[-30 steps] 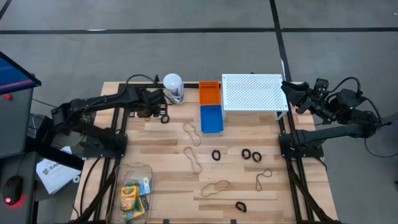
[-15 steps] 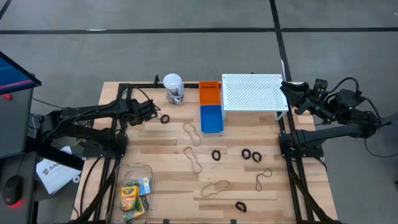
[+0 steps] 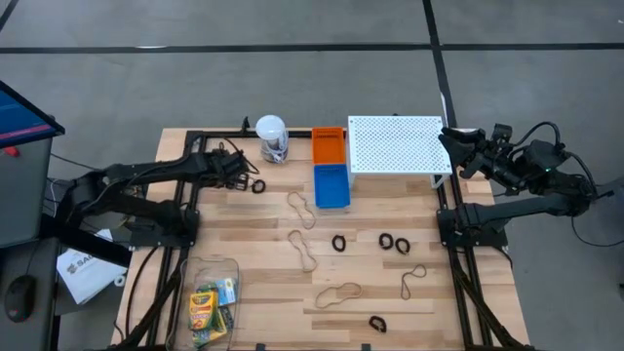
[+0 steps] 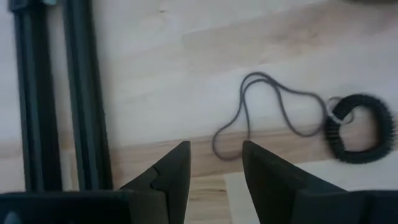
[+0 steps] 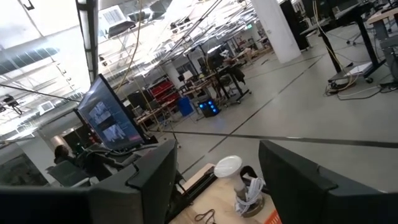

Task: Pick & Place Office Desk Supplies
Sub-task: Put the purple rubber band into the orange basket

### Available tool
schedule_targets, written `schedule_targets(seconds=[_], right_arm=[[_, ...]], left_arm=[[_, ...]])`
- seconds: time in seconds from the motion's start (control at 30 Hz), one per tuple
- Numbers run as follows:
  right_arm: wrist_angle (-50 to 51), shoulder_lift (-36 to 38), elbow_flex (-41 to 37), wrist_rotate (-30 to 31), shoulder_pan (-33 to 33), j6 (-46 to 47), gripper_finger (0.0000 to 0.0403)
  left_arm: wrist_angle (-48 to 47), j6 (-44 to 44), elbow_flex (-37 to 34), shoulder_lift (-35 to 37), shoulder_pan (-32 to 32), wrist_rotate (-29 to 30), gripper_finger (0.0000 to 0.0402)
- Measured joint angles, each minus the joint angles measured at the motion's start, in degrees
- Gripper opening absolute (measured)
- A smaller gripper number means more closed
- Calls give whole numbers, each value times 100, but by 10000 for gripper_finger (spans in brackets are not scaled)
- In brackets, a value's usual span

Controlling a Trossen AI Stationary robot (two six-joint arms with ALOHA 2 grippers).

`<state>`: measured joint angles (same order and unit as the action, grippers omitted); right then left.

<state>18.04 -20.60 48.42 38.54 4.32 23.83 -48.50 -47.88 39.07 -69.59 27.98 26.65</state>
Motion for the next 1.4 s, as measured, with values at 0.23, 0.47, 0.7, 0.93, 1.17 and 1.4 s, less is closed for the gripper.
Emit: schedule_targets(seconds=[0.23,0.47,0.7,0.93,1.17,1.4], right_arm=[[-4,0,0,31,4,74,224],[-9,0,0,29,7,129,224],[-7,0,0,29,9,170,224],[-7,0,0,29,9,170,224],[-7,-2,0,27,9,234,224],[-7,-2,0,27,9,278,224]], left_arm=[[646,1274,0,-679,569,-762,136],[1143,2175,0,-966,921,-1510,136],[1145,2245,-109,-972,1209,-1585,136],[1608,2054,-646,-951,1299,-1715,136],[1862,1873,-928,-932,1296,-1693,129],[1993,1559,-988,-941,1317,-1442,54]])
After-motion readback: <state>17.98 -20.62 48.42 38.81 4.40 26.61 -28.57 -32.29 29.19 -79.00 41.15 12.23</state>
